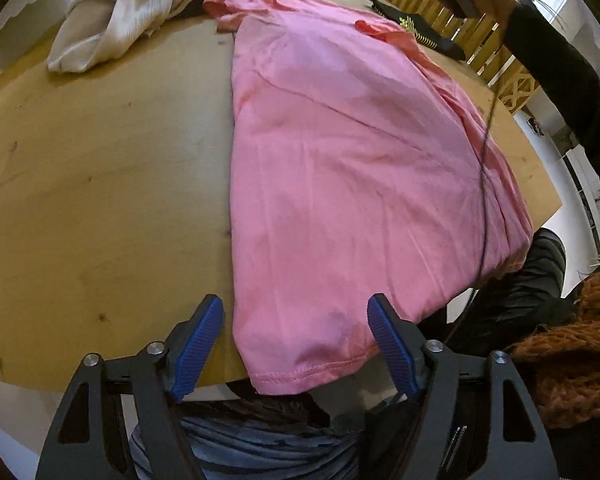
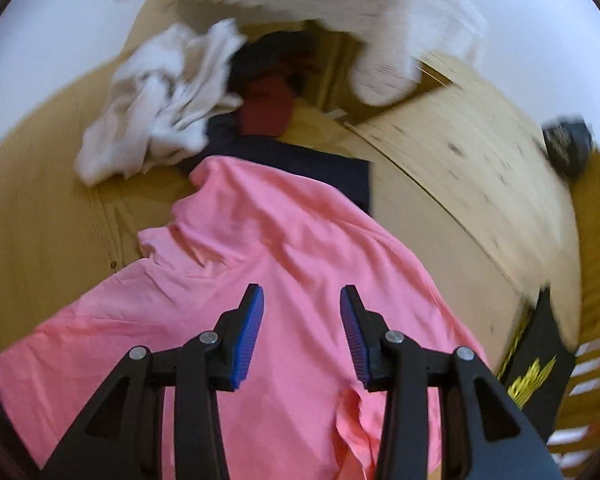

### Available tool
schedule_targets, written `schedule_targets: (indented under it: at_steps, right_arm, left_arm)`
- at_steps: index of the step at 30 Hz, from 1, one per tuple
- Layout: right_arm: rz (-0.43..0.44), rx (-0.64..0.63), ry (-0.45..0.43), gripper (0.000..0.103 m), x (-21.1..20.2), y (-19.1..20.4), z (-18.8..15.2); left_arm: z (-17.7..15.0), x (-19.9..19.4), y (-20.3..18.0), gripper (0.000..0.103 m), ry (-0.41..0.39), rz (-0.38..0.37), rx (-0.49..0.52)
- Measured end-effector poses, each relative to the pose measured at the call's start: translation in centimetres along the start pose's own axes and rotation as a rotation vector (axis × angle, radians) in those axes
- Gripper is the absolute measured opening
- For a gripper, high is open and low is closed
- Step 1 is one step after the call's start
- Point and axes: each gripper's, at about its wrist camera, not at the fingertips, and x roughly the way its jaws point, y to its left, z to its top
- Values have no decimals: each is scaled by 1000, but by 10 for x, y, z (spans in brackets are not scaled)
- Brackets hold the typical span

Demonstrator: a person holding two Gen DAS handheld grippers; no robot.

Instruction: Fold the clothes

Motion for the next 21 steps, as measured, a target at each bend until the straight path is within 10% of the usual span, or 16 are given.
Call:
schedule_targets:
  at_steps: [4,6,21]
  right_arm:
    - [-14,-121,13,39,13,37,17]
    - [-15,-151,15,39,16,46,24]
    - [82,5,138,49,77,43,99]
  left_arm:
    - [2,-3,5,50,4,18,7]
    - [2,-2,6,5,14,15,5]
    - [21,-4,24,2,-4,-145,-63]
